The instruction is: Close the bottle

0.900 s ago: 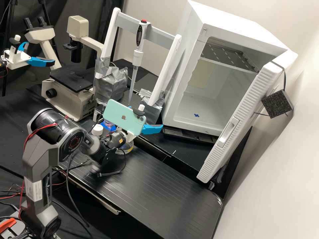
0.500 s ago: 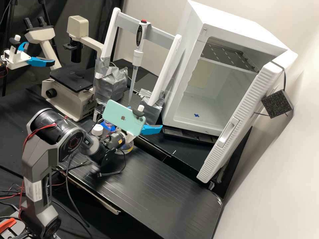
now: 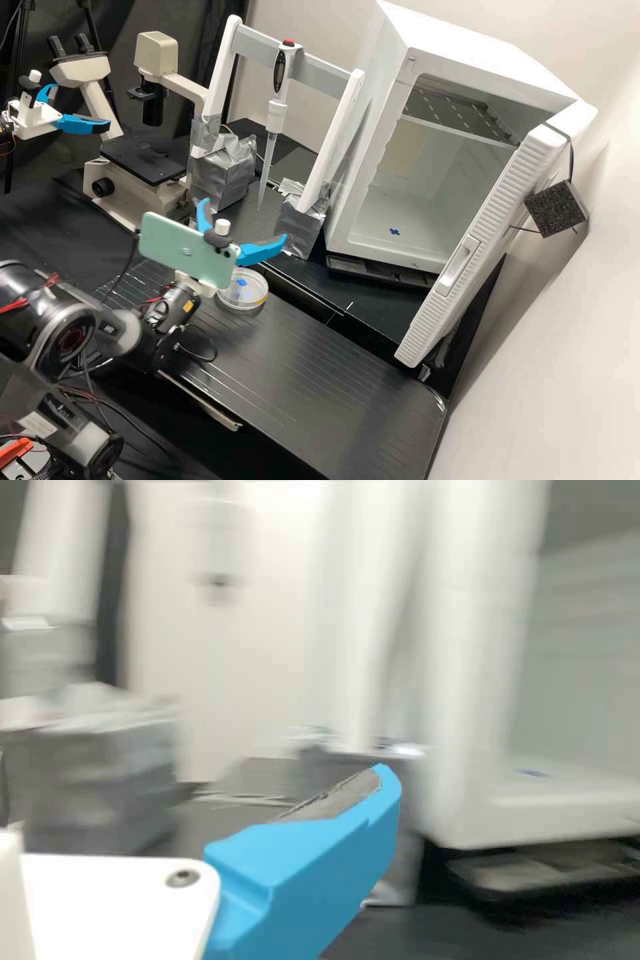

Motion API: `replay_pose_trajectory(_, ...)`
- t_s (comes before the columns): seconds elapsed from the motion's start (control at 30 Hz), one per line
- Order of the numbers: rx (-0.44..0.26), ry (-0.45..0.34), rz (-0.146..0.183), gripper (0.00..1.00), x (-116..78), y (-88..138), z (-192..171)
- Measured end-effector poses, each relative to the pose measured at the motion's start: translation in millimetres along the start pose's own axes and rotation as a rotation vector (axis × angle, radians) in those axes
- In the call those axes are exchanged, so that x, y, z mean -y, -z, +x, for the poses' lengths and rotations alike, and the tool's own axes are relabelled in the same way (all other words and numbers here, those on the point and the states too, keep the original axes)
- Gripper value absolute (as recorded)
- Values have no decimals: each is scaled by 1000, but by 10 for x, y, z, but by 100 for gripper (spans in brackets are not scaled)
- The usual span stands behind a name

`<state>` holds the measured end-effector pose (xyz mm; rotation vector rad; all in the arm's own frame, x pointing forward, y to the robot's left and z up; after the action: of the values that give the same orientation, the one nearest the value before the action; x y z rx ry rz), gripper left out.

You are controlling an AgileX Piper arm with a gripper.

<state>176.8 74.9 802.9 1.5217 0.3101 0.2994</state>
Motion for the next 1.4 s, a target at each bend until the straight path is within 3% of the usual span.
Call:
replay_pose_trajectory(0.13,-90,109,-73,100,217,161,-164)
replay_pose_trajectory(0.2,-105,133,-88,100,273,195,-179)
replay_pose_trajectory(0.33,-82,181,-94,100,373,163,-161)
replay_pose_trajectory(0.6,38,213,-108,100,436,-48,-117)
replay_pose_trajectory(0.77,73,233,-90,100,462,-121,-109)
replay_pose_trajectory(0.8,73,238,-92,0,465,-129,-108)
replay_pose_trajectory(1.4,60,249,-65,0,445,-149,-104)
